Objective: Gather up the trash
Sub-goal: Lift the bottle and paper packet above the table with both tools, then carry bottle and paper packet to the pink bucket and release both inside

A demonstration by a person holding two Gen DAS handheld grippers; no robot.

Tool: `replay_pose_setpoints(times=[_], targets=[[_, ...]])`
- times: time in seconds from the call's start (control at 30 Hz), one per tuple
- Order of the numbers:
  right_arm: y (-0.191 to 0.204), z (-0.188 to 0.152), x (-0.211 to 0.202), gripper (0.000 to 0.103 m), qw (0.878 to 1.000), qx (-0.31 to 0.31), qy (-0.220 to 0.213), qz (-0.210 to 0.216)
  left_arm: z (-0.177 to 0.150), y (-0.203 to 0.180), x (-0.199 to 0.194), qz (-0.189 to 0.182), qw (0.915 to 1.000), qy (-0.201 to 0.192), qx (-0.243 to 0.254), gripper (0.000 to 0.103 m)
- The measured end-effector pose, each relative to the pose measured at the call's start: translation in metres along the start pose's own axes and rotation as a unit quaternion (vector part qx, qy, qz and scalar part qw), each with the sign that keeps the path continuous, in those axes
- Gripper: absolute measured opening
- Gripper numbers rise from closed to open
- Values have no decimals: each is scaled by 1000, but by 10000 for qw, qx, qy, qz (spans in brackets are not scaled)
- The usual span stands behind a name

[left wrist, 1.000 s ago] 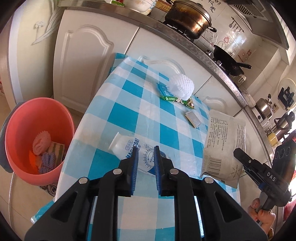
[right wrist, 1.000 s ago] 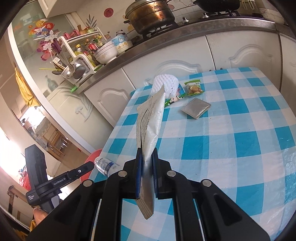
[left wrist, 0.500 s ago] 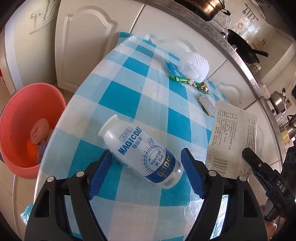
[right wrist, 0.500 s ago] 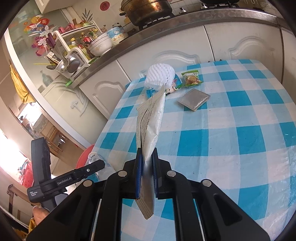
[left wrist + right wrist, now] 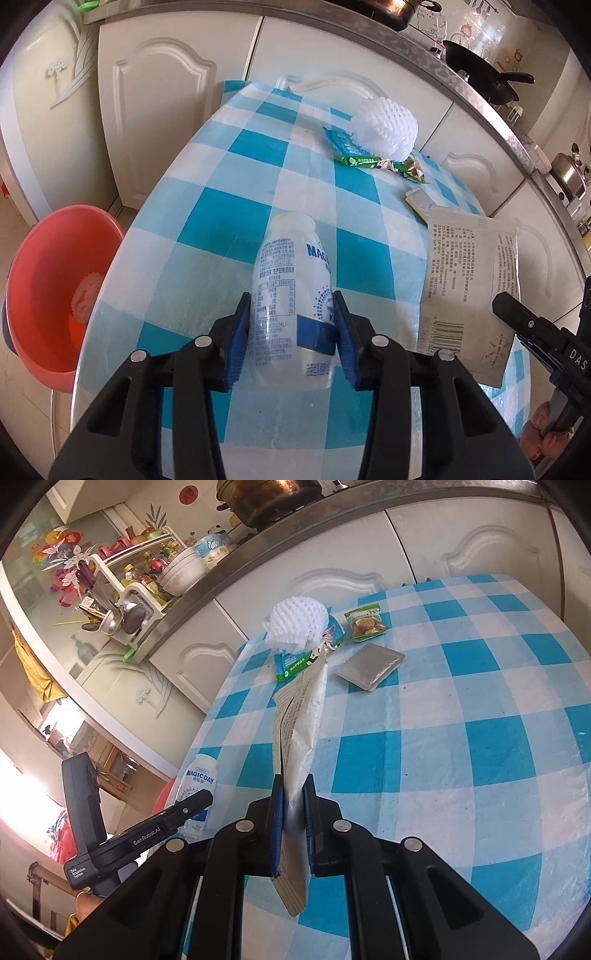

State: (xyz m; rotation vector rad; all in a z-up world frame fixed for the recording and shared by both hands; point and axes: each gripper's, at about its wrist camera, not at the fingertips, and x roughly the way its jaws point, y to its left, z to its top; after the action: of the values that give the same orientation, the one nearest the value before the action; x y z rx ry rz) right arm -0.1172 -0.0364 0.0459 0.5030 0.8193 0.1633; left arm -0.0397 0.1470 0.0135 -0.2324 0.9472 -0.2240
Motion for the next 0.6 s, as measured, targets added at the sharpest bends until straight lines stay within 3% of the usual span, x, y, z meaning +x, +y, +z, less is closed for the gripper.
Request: replay_pose_setpoints(times=[0.3, 0.6], targets=[[11, 11, 13, 11, 9995, 86, 48, 300, 7, 22, -13, -65, 9997, -134, -171, 43], [60, 23, 39, 11, 9960, -207, 304, 810, 19, 61, -41, 42, 9980, -457, -442, 44]])
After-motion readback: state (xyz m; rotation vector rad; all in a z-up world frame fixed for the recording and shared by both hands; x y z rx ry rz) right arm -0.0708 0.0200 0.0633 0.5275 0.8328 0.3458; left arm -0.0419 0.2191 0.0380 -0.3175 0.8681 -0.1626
